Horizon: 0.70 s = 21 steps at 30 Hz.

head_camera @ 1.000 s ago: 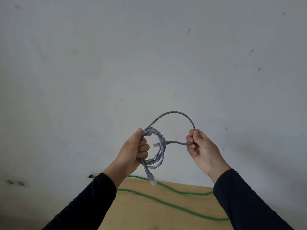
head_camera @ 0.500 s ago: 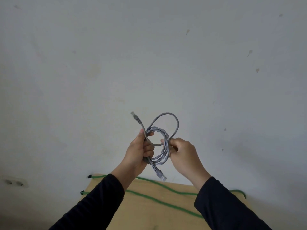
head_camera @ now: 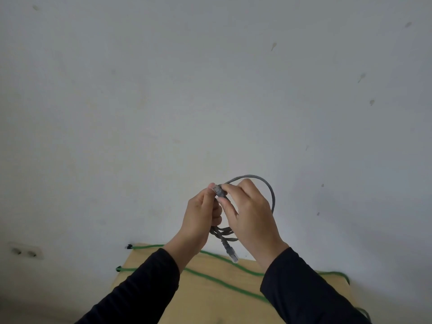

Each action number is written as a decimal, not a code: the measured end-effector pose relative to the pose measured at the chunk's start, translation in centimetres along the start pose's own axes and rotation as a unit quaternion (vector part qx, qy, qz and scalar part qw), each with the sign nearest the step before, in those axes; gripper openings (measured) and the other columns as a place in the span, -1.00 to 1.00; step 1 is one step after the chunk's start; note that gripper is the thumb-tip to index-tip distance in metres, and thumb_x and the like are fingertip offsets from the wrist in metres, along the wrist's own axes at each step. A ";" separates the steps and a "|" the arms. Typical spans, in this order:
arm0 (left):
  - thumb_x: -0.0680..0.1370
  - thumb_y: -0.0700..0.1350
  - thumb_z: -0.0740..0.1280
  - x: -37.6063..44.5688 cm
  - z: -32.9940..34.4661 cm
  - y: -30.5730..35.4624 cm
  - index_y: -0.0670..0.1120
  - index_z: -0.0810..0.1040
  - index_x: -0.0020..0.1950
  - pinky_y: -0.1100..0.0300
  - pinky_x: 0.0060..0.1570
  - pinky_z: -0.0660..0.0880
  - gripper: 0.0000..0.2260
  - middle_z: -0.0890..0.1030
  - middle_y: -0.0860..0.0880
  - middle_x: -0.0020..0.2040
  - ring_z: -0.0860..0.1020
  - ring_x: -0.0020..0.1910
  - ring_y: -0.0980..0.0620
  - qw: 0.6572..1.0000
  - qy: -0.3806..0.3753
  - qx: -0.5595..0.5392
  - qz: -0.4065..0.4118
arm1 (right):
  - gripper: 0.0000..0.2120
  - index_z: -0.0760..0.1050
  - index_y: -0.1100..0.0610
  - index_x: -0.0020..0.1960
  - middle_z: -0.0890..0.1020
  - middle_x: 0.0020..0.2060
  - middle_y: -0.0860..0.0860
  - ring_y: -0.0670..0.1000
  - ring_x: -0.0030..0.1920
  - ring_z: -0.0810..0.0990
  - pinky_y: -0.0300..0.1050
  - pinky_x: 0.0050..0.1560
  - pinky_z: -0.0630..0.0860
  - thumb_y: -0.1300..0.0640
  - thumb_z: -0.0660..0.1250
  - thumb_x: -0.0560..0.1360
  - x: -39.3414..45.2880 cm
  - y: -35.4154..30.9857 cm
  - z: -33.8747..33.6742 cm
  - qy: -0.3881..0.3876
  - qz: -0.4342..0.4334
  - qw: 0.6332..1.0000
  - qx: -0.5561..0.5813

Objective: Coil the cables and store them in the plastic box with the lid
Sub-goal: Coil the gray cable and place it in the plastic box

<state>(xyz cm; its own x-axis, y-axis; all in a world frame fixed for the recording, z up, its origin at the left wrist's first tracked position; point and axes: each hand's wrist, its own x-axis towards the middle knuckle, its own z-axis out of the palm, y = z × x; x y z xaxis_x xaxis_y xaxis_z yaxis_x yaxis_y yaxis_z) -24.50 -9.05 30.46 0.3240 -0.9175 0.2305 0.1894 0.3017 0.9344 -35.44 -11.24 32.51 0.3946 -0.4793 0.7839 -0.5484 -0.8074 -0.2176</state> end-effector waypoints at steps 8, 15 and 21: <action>0.63 -0.02 0.10 0.0 -0.7 -0.4 -0.07 0.55 -0.21 0.32 -0.55 0.18 -0.67 0.24 0.12 -0.53 0.19 -0.54 0.12 0.996 -0.020 0.091 0.010 | -0.91 0.54 0.12 -0.04 0.51 -0.18 -0.06 -0.25 -0.17 0.49 -0.51 -0.16 0.35 0.24 0.34 0.47 0.5 -0.2 -0.6 0.016 0.088 0.978 0.191; 0.64 -0.04 0.08 2.7 -4.8 -1.6 -0.17 0.45 -0.20 0.37 -0.65 0.11 -0.68 0.17 0.13 -0.59 0.13 -0.63 0.19 0.991 0.117 -0.029 -0.051 | -0.89 0.40 0.15 -0.09 0.58 -0.37 -0.02 -0.06 -0.33 0.52 -0.23 -0.36 0.37 0.23 0.14 0.59 2.5 1.7 -4.3 0.010 0.254 0.854 0.454; 0.64 0.02 0.06 4.3 -8.2 -0.1 -0.13 0.41 -0.23 0.35 -0.66 0.10 -0.66 0.15 0.13 -0.62 0.13 -0.66 0.17 0.961 0.212 -0.163 -0.064 | -0.84 0.47 0.15 -0.05 0.49 -0.44 0.04 -0.02 -0.39 0.43 -0.25 -0.47 0.25 0.29 0.13 0.58 1.5 5.0 -6.1 -0.073 0.246 0.862 0.437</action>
<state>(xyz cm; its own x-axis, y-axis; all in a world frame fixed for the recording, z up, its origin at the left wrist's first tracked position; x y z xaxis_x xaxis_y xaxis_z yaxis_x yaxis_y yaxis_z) -15.56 -10.87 29.09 0.6144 -0.7852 -0.0772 0.5108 0.3213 0.7974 -42.07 -13.87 36.15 0.3970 -0.8241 0.4040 0.0637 -0.4144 -0.9079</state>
